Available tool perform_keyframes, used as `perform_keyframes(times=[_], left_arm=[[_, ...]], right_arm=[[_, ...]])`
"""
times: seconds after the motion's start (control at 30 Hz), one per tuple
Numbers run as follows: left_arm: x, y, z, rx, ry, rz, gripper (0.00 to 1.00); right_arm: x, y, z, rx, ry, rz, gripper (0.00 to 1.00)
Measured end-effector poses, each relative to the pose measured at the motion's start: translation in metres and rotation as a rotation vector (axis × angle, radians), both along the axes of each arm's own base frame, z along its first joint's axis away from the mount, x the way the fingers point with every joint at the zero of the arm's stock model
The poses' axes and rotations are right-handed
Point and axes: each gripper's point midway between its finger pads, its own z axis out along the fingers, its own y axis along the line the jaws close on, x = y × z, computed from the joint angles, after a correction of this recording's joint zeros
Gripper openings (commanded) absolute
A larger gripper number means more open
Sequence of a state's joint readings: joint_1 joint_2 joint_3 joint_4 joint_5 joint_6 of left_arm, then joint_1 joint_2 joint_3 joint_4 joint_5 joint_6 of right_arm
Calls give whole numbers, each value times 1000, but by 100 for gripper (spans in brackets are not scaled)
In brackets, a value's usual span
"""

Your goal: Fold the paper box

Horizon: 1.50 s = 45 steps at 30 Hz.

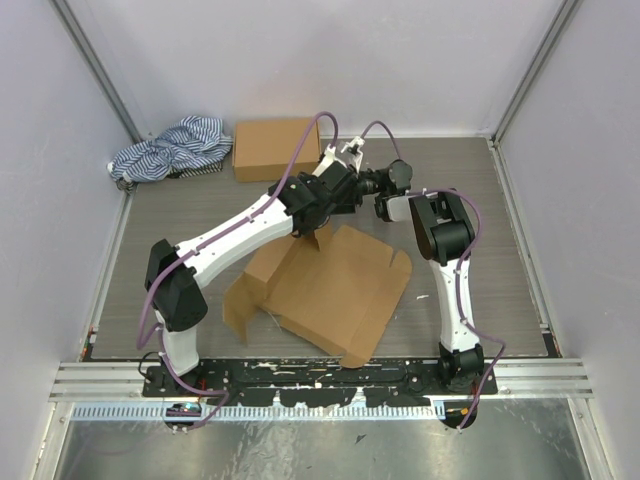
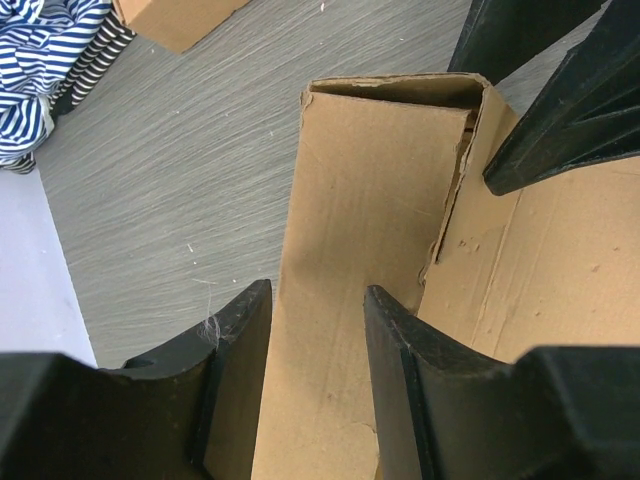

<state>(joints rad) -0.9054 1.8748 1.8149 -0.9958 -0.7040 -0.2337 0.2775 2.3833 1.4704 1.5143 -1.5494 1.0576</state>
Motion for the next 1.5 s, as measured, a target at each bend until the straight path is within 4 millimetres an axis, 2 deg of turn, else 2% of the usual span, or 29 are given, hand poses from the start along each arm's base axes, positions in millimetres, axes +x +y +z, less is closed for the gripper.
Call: perform_keyframes(times=[0.4,0.7,1.13,1.23,1.5], left_arm=[[1,-1,-2,-3,-6,2,50],[2,-1,-2,-5,-8,3,50],[2,3,-9,7,3,11,50],[3,4,-9,7,3,14,50],[4,6,-10,4,5,20,50]], right_arm=[[6,3,1,17,22,-31,45],[2,8,0,17,21,-18,55],[-4,18,-4,19,14,3,56],[-3,18,-6,21,13,1,50],[0,21,-11,30,23,-15,22]])
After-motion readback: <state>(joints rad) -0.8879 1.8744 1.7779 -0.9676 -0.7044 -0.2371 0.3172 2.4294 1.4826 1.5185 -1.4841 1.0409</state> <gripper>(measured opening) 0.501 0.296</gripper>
